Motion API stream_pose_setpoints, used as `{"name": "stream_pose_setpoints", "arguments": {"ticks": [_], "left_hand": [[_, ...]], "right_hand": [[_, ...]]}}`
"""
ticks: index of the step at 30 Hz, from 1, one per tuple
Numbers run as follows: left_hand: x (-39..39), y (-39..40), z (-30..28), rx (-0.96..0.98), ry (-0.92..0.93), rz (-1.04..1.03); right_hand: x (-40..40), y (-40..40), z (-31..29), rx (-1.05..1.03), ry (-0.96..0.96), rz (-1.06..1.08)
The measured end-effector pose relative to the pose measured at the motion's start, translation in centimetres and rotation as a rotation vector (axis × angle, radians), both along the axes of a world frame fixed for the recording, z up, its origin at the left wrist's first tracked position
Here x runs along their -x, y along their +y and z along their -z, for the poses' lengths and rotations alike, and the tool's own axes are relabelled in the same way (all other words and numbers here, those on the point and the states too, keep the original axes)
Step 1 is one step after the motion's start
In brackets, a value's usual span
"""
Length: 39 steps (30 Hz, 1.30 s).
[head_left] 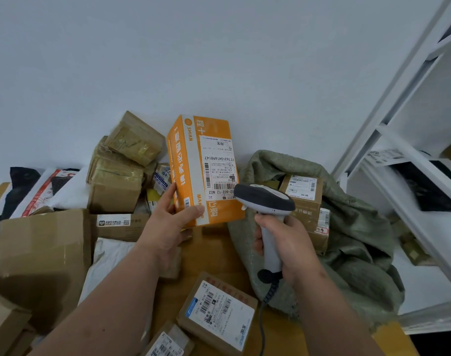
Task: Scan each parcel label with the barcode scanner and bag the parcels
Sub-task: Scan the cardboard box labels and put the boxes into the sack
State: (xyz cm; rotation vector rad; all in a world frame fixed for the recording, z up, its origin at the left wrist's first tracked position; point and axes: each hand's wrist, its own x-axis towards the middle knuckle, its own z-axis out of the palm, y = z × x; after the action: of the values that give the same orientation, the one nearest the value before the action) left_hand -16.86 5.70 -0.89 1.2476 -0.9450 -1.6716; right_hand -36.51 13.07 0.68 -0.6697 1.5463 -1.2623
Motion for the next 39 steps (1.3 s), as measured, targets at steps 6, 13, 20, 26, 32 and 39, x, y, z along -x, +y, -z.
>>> {"name": "stream_pose_setpoints", "arguments": {"ticks": [6, 13, 20, 26, 32, 39], "left_hand": [[1.3, -0.3, -1.0, 0.070, 0.000, 0.048], [5.1, -0.1, -2.8, 0.032, -0.019, 0.283], [10.0, 1.2, -2.8, -0.007, -0.186, 0.583], [14.5, 2.2, -1.8, -0.074, -0.258, 0.715], [18.7, 3.4, -1.2, -0.124, -0.294, 0.831], [22.7, 4.4, -0.7, -0.035, -0.300, 0.886]], "right_hand": [[1.1, 0.7, 0.2, 0.079, 0.001, 0.184], [3.9, 2.0, 0.3, 0.166, -0.109, 0.425], [7.6, 4.3, 1.1, 0.173, -0.218, 0.590], [10.5, 6.6, 2.4, 0.091, -0.188, 0.709], [13.1, 8.5, 3.0, 0.031, -0.182, 0.757], [16.5, 9.6, 3.1, -0.051, -0.104, 0.858]]}}
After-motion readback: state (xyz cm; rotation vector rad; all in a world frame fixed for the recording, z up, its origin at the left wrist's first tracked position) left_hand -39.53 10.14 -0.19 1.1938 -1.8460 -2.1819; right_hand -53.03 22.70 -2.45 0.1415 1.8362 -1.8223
